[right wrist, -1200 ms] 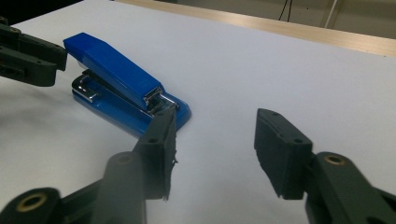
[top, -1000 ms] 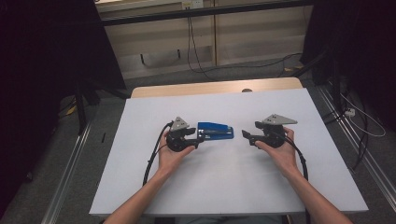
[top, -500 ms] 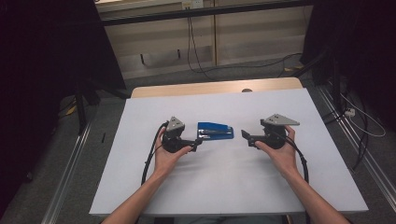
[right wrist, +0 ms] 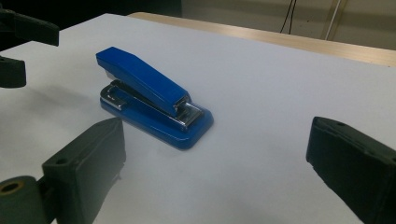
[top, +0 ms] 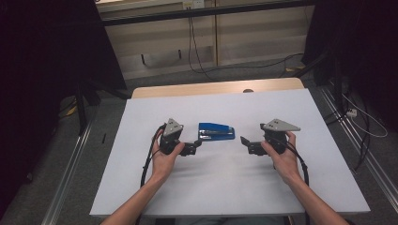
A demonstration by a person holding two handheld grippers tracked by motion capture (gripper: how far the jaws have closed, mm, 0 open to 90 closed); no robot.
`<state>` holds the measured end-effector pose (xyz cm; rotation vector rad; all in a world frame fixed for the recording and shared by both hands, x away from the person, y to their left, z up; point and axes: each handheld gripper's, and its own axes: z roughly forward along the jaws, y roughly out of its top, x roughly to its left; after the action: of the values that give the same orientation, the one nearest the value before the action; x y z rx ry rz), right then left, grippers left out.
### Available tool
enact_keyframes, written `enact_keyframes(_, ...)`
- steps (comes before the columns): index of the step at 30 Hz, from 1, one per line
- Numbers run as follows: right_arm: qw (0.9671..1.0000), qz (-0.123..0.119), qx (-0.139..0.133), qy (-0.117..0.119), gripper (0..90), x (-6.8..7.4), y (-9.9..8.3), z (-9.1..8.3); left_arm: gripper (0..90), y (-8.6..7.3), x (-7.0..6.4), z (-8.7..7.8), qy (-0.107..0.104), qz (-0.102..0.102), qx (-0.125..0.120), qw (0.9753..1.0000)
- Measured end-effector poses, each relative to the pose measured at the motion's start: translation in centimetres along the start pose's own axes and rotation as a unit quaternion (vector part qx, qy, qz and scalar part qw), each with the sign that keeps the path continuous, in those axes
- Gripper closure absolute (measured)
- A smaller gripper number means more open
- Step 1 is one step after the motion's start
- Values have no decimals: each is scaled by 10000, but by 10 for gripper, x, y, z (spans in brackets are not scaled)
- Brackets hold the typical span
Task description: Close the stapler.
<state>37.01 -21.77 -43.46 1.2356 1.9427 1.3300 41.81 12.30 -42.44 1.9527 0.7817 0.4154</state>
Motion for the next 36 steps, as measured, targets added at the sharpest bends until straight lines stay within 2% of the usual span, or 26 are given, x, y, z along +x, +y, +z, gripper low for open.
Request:
enact_keyframes(8, 9999, -20, -143, -90, 47, 4, 2, -14, 45, -4, 1, -23, 77, -30, -129, 9999)
enact_keyframes(14, 9997, -18, -143, -195, 51, 5, -2, -23, 45, -11, 8, -43, 306, -143, -209, 9992)
enact_keyframes(17, 9995, -6, -204, -254, 51, 7, -4, -27, 44, -12, 5, -51, 493, -28, -210, 9986)
enact_keyframes(19, 9994, -6, -255, -242, 49, 8, -3, -30, 44, -14, 2, -59, 411, -72, -292, 9987)
enact_keyframes(24, 9991, -3, -272, -321, 45, 10, -5, -39, 40, -21, 1, -74, 418, -136, -381, 9983)
enact_keyframes(29, 9984, 30, -282, -486, 34, 4, -12, -50, 40, -27, 5, -85, 568, -222, -448, 9971)
enact_keyframes(36, 9971, 87, -343, -675, 33, -3, -20, -68, 40, -36, 8, -92, 625, -263, -405, 9969)
